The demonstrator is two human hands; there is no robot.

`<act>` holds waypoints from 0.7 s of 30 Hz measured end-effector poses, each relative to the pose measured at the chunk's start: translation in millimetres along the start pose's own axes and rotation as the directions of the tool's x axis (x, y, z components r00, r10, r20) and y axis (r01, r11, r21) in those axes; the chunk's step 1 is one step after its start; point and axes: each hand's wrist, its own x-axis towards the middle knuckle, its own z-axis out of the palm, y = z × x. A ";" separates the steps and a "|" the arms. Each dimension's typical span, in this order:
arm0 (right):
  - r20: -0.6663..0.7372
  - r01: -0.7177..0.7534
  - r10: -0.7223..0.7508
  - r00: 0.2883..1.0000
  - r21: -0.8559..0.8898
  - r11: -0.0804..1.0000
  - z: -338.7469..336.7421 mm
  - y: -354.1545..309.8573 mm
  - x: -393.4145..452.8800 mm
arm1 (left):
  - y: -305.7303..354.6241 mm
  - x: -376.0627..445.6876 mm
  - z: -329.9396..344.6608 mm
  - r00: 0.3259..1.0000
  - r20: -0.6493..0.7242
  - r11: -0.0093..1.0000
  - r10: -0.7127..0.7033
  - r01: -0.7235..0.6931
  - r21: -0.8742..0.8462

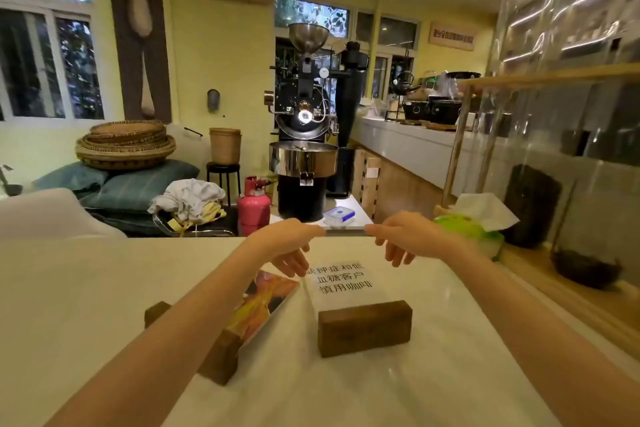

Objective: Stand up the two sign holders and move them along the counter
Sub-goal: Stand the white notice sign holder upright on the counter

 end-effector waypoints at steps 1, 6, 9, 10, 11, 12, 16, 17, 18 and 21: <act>0.036 -0.052 0.051 0.998 0.033 0.998 2.4 6.8 1.3 | -3.0 1.3 3.7 0.999 0.020 0.999 -0.036 0.036 -0.002; 0.170 -0.262 0.240 0.956 0.118 0.958 22.9 38.4 3.5 | -20.0 12.5 24.2 0.983 0.068 0.986 -0.168 0.166 0.033; 0.211 -0.328 0.289 0.934 0.181 0.927 33.6 50.6 2.1 | -25.7 14.8 31.6 0.974 0.097 0.979 -0.204 0.204 0.011; 0.224 -0.343 0.297 0.928 0.203 0.917 37.2 54.1 1.8 | -27.9 15.4 34.0 0.972 0.100 0.976 -0.214 0.216 -0.008; 0.231 -0.349 0.299 0.926 0.223 0.910 41.0 57.0 1.2 | -30.0 15.9 36.6 0.971 0.102 0.976 -0.214 0.218 -0.025; 0.234 -0.355 0.301 0.925 0.243 0.903 45.4 59.1 1.3 | -31.6 15.3 38.9 0.972 0.097 0.975 -0.214 0.219 -0.044; 0.182 -0.349 0.312 0.932 0.231 0.908 57.8 60.7 3.3 | -41.6 13.9 47.1 0.976 0.073 0.971 -0.206 0.213 -0.104; 0.173 -0.355 0.319 0.932 0.243 0.903 59.9 61.7 4.5 | -45.4 14.3 49.5 0.979 0.069 0.971 -0.193 0.200 -0.131; 0.165 -0.363 0.329 0.930 0.265 0.893 61.4 62.7 5.0 | -49.0 14.3 52.3 0.981 0.067 0.970 -0.181 0.189 -0.155; 0.161 -0.384 0.349 0.923 0.339 0.859 65.4 65.8 5.7 | -58.5 16.4 59.9 0.986 0.057 0.962 -0.159 0.168 -0.217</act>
